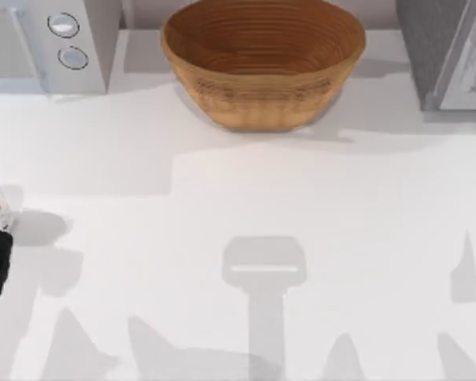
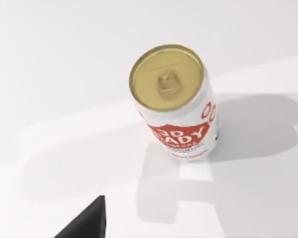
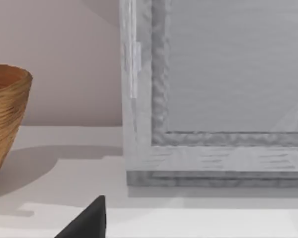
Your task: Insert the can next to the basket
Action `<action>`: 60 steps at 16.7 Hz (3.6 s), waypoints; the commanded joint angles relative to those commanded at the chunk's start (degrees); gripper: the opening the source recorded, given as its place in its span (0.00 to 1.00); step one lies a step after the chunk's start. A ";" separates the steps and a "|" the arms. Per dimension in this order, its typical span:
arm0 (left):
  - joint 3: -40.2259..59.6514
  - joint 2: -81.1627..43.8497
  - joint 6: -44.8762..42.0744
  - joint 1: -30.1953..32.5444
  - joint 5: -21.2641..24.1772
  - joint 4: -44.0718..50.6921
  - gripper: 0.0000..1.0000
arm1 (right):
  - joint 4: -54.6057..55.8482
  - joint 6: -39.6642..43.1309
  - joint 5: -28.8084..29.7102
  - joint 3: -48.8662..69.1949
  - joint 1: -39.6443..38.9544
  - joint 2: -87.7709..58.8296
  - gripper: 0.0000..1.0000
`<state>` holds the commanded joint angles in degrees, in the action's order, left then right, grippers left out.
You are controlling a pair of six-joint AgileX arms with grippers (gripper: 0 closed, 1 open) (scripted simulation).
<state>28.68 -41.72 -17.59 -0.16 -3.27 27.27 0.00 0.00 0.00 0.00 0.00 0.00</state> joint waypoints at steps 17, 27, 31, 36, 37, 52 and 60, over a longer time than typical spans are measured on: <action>59.45 -68.00 -32.85 -4.52 2.74 41.66 1.00 | 0.00 0.00 0.00 0.00 0.00 0.00 1.00; 59.74 -69.80 -33.58 -4.61 3.35 39.65 1.00 | 0.00 0.00 0.00 0.00 0.00 0.00 1.00; 54.12 -71.68 -33.79 -4.77 3.36 31.72 1.00 | 0.00 0.00 0.00 0.00 0.00 0.00 1.00; 52.21 -72.46 -33.90 -4.84 3.36 29.40 1.00 | 0.00 0.00 0.00 0.00 0.00 0.00 1.00; 52.21 -72.46 -33.90 -4.84 3.36 29.40 1.00 | 0.00 0.00 0.00 0.00 0.00 0.00 1.00; 52.21 -72.46 -33.90 -4.84 3.36 29.40 0.00 | 0.00 0.00 0.00 0.00 0.00 0.00 1.00; 52.23 -72.34 -33.88 -4.66 3.38 29.39 0.00 | 0.00 0.00 0.00 0.00 0.00 0.00 1.00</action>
<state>80.92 -114.05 -51.47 -4.82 0.10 56.66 0.00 0.00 0.00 0.00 0.00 0.00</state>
